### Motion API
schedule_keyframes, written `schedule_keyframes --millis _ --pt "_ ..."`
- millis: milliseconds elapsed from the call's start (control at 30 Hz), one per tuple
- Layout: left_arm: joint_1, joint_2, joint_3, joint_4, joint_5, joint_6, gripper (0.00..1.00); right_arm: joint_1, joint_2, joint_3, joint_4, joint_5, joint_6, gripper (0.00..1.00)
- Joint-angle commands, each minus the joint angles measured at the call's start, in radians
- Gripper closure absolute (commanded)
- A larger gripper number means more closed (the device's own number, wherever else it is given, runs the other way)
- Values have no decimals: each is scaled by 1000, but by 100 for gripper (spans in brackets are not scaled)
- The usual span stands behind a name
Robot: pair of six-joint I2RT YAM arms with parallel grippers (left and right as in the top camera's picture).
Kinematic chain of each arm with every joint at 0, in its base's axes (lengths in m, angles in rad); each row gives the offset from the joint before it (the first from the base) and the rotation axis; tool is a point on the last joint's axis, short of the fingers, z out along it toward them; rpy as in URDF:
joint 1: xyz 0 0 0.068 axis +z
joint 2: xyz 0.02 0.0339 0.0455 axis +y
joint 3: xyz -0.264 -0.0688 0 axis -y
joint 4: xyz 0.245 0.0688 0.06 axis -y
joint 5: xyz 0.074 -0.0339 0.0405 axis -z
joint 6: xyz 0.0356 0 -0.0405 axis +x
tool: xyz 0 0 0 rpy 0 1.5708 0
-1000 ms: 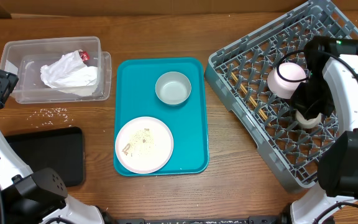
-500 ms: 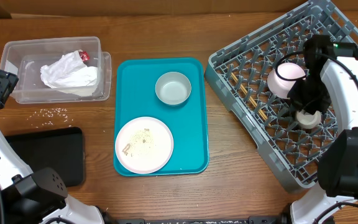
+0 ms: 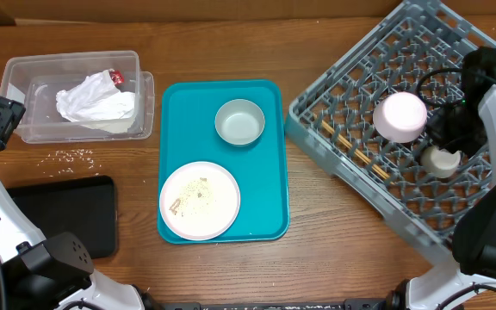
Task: Sort waste into correct bins and load items into the dishwasher
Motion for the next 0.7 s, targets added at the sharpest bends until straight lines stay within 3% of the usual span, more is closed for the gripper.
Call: schedule_keyframes --millis 0,300,433,567,667 --pt "0 10 0 0 1 -21 0 -29 12 0 50 71 -18 96" --pt "0 10 0 0 1 -21 0 -24 12 104 43 14 -31 96" --pt "0 10 0 0 1 -21 0 -24 12 145 30 -85 -104 94" --pt "0 10 0 0 1 -21 0 -16 12 150 -3 -263 -229 81" --pt "0 10 0 0 1 -21 0 -8 12 150 -47 -243 -230 64"
